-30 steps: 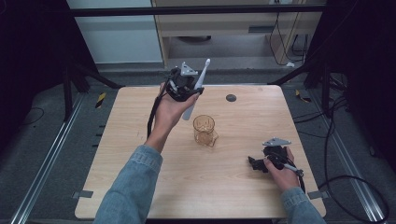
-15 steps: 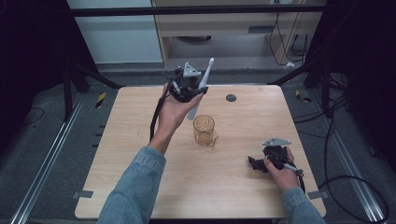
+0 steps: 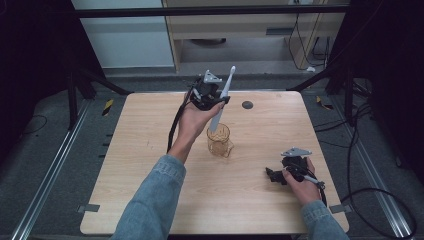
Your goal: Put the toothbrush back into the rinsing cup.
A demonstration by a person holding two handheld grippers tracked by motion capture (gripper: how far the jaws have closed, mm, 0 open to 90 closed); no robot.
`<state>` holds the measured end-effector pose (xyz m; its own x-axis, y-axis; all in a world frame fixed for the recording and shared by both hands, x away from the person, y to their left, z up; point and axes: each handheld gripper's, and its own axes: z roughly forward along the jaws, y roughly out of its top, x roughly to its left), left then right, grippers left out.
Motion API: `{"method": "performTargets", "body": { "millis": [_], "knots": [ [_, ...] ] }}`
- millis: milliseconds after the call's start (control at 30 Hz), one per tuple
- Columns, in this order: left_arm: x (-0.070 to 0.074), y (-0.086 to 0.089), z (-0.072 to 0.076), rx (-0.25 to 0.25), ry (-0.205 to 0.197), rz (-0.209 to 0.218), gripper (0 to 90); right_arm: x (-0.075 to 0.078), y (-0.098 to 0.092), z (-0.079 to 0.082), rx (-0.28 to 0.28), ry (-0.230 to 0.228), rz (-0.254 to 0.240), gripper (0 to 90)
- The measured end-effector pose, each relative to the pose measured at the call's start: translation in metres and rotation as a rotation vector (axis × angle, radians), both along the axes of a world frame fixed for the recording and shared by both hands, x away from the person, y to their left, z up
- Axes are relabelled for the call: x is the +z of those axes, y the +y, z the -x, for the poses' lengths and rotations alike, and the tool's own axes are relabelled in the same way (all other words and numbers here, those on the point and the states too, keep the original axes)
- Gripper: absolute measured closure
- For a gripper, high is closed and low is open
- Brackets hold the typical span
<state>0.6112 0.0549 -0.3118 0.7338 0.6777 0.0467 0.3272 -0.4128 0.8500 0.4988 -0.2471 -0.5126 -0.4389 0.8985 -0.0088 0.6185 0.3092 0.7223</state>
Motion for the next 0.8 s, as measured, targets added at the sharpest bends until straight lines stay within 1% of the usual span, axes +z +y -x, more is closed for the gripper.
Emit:
{"method": "performTargets", "body": {
  "millis": [133,233,267,667,800],
  "knots": [
    [-0.003,-0.004,0.000,-0.005,-0.003,-0.003,67.5,0.000,0.000,0.000,0.000,-0.001,0.000,0.4],
    [-0.007,-0.004,-0.001,-0.008,0.019,0.030,67.4,0.000,0.000,0.000,0.001,-0.001,0.002,0.4],
    [-0.008,-0.004,-0.002,-0.010,0.025,0.034,67.4,0.000,0.000,0.000,0.001,0.000,0.001,0.4],
    [-0.017,-0.008,-0.003,-0.020,0.027,0.020,67.5,0.000,0.000,0.000,0.002,-0.003,0.000,0.4],
    [-0.020,-0.008,-0.003,-0.018,0.032,0.024,67.4,0.000,0.000,0.000,0.002,-0.003,0.001,0.4]
  ]
}}
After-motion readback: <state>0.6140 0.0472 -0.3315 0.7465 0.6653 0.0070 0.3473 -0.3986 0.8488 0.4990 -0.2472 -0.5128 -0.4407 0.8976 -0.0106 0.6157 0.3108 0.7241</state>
